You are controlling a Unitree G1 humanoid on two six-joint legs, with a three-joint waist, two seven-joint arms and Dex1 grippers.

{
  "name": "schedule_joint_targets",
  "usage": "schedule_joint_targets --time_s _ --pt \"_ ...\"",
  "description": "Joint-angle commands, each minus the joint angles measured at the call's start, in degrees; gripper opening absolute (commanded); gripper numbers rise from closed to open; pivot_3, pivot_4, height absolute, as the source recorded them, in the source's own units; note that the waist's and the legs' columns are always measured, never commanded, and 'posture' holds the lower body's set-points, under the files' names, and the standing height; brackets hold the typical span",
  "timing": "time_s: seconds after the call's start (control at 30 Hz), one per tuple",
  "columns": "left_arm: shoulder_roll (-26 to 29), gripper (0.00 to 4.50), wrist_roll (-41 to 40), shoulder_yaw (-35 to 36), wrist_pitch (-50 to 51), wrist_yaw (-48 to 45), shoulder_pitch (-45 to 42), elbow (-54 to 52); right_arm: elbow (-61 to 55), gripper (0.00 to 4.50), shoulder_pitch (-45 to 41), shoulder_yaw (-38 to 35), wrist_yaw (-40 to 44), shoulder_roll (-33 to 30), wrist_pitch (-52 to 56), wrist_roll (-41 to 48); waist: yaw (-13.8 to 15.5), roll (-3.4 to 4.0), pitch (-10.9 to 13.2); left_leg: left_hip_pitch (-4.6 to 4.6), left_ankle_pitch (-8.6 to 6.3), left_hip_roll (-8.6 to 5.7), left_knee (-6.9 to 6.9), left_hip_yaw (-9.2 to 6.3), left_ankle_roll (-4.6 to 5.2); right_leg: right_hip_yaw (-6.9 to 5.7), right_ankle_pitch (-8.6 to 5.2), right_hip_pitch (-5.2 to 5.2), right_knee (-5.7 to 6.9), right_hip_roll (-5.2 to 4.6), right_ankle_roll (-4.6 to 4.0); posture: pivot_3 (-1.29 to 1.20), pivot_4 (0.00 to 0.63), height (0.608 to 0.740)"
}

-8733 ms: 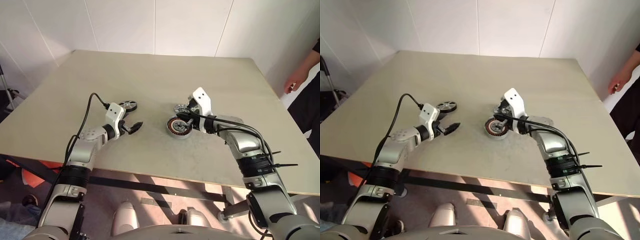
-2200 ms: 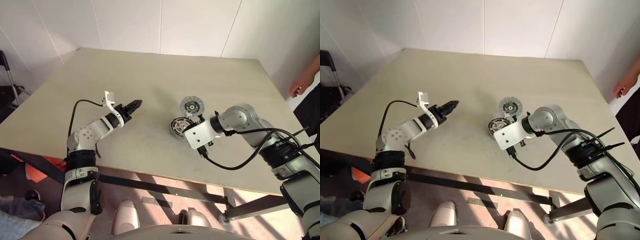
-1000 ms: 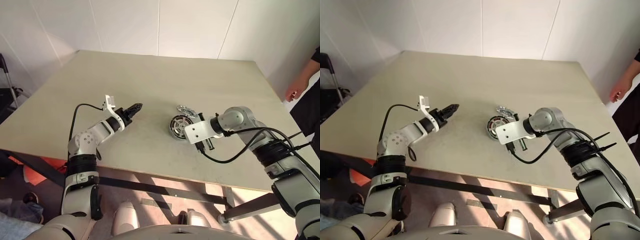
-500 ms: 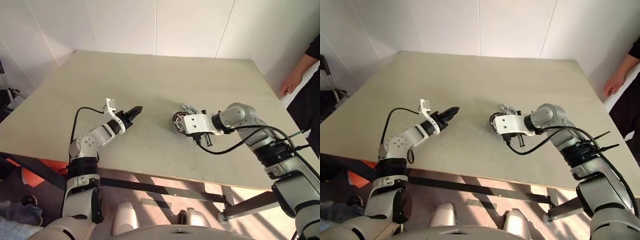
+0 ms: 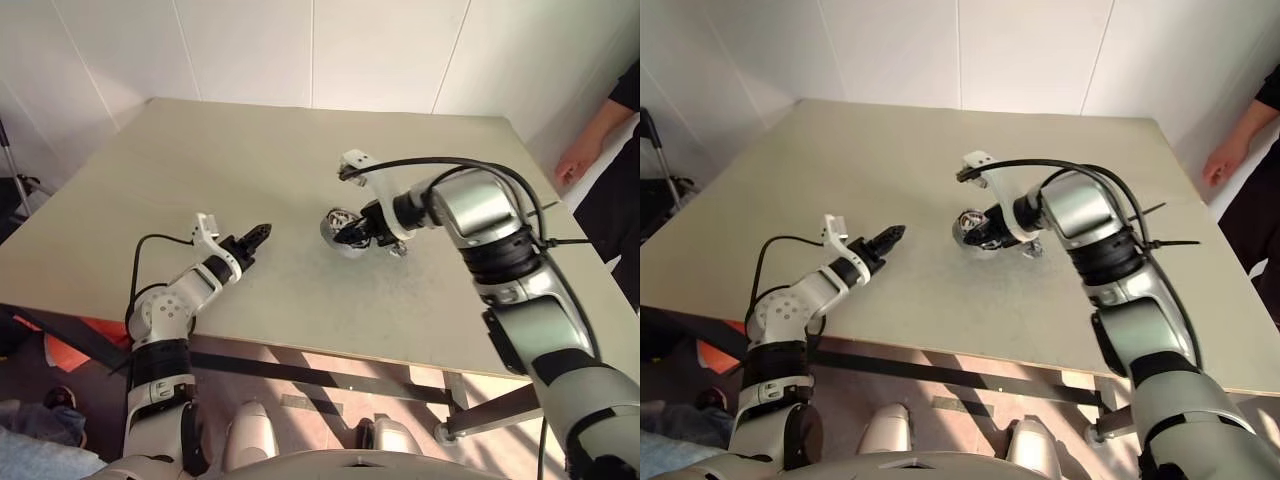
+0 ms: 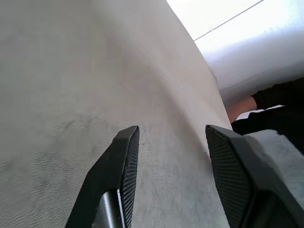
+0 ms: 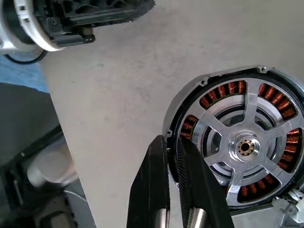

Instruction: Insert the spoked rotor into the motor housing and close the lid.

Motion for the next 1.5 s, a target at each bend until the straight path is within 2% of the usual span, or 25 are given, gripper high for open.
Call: schedule_joint_targets --time_s 0.03,0.2,0.43,0.63,0.73,0.8,0.9,1.0,1.1,1.23,1.33,1.5 --pt "0.58 2.35 -2.32 0.82 0.57 1.25 1.77 -4.93 6.16 0.04 -4.65 -8.89 -11.37 4.96 2.09 -1.37 0.19 0.00 0.00 0.00 0.07 -0.01 -0.02 0.00 -0.12 0.01 0.00 -0.01 0.00 0.00 0.00 0.00 0.000 0.740" --pt "0.74 2.35 -3.27 1.06 0.81 2.75 3.15 -6.90 11.45 0.04 -5.61 -13.71 -21.13 10.18 0.38 -0.55 0.73 0.00 0.00 -0.04 0.26 -0.01 -0.25 -0.04 -0.45 -0.01 0.00 -0.10 -0.08 0.02 0.03 0.00 0.000 0.740" --pt "1.72 2.35 -3.80 1.27 0.39 3.53 2.93 -6.60 8.17 0.04 0.04 -9.80 -24.61 11.73 2.15 3.23 1.15 -0.02 -0.01 -0.03 0.35 0.01 -0.52 -0.06 -0.61 -0.01 0.02 -0.21 -0.18 0.12 0.08 0.00 0.000 0.740" --pt "1.69 2.35 -3.14 -1.12 0.38 2.99 1.70 -5.43 4.65 1.91 0.43 -9.87 -26.30 10.90 2.22 6.03 1.20 -0.01 -0.01 0.02 0.42 0.00 -0.50 -0.06 -0.73 0.00 0.05 -0.16 -0.15 0.11 0.12 0.00 0.000 0.740" --pt "2.13 2.35 -3.10 -2.41 0.66 2.03 0.70 -4.64 1.65 2.96 -2.60 -15.34 -28.17 11.82 4.13 7.38 1.25 -0.01 -0.01 0.07 0.48 0.00 -0.50 -0.09 -0.83 0.01 0.08 -0.10 -0.13 0.11 0.15 0.00 0.000 0.740" --pt "2.64 2.35 -2.78 -3.35 0.70 0.98 0.00 -3.87 -0.37 2.96 -4.79 -19.40 -29.52 12.53 4.68 8.22 1.23 -0.01 -0.01 0.07 0.53 -0.01 -0.50 -0.10 -0.90 0.04 0.14 -0.12 -0.10 0.12 0.17 0.00 0.000 0.740" --pt "3.82 2.35 -0.97 -5.99 -0.44 -1.73 -1.98 -2.15 -2.28 2.96 -6.14 -24.06 -32.23 10.55 -2.77 7.65 1.31 -0.03 -0.02 0.10 0.55 0.00 -0.50 -0.10 -0.93 0.06 0.13 -0.13 -0.05 0.13 0.17 0.00 0.000 0.740" --pt "5.31 2.35 2.51 -10.45 -1.91 -4.79 -4.29 -1.18 0.43 2.96 -2.12 -24.70 -36.83 4.86 -15.13 3.59 1.86 -0.21 -0.13 0.16 0.55 -0.01 -0.50 -0.11 -0.92 0.04 0.13 0.00 -0.10 0.12 0.18 0.00 0.000 0.740" --pt "6.51 2.35 4.54 -13.45 -2.24 -7.86 -7.12 0.50 1.54 2.96 4.73 -27.80 -40.95 -0.33 -20.41 1.91 2.98 -0.39 -0.25 0.18 0.55 -0.05 -0.44 -0.11 -0.93 0.01 0.16 0.20 -0.20 0.05 0.23 0.00 0.000 0.740" --pt "7.26 2.35 5.84 -15.13 -2.26 -11.64 -10.66 4.15 -1.93 2.96 11.83 -39.00 -44.15 -1.02 -14.24 5.32 2.59 -0.16 -0.22 0.13 0.56 -0.13 -0.38 -0.09 -0.92 0.10 0.23 0.07 -0.14 0.03 0.31 0.00 0.000 0.740" --pt "7.33 2.35 6.86 -16.85 -2.44 -14.58 -13.15 6.00 -6.79 2.96 13.67 -51.61 -45.39 1.95 -4.28 8.12 1.88 0.08 -0.22 0.15 0.56 -0.13 -0.38 -0.04 -0.90 0.23 0.23 -0.14 0.04 0.09 0.30 0.00 0.000 0.740" --pt "6.51 2.35 8.38 -19.75 -2.83 -19.06 -18.03 9.39 -14.33 2.96 16.20 -64.83 -46.16 8.31 4.67 11.90 1.67 0.11 -0.24 0.30 0.57 -0.10 -0.36 -0.01 -0.89 0.27 0.21 -0.11 0.17 0.11 0.26 0.00 0.000 0.740"
